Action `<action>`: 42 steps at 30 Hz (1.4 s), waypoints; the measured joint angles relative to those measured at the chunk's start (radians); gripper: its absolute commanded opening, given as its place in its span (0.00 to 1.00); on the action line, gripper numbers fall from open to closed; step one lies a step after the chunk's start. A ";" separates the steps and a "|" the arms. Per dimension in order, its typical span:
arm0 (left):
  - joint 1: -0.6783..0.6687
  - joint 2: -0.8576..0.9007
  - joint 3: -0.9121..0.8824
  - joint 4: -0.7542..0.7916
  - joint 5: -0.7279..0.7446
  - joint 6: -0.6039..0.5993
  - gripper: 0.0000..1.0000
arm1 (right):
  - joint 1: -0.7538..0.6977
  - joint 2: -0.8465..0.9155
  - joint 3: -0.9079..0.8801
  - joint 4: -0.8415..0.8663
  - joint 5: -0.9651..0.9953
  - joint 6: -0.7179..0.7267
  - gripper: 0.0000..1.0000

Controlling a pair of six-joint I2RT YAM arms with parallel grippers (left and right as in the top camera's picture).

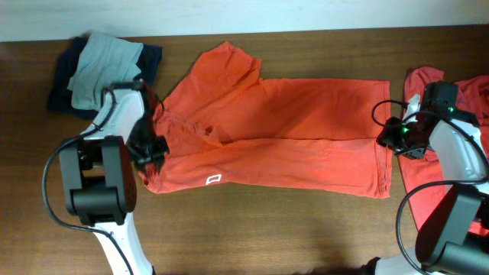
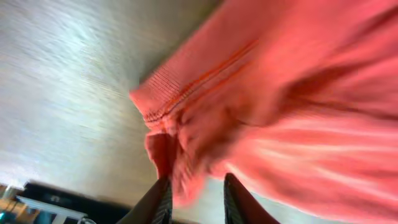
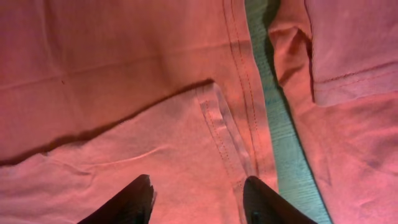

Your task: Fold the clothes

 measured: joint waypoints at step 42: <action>-0.231 0.426 0.686 0.868 0.167 0.459 0.68 | 0.001 0.001 0.248 -0.085 -0.007 -0.005 0.99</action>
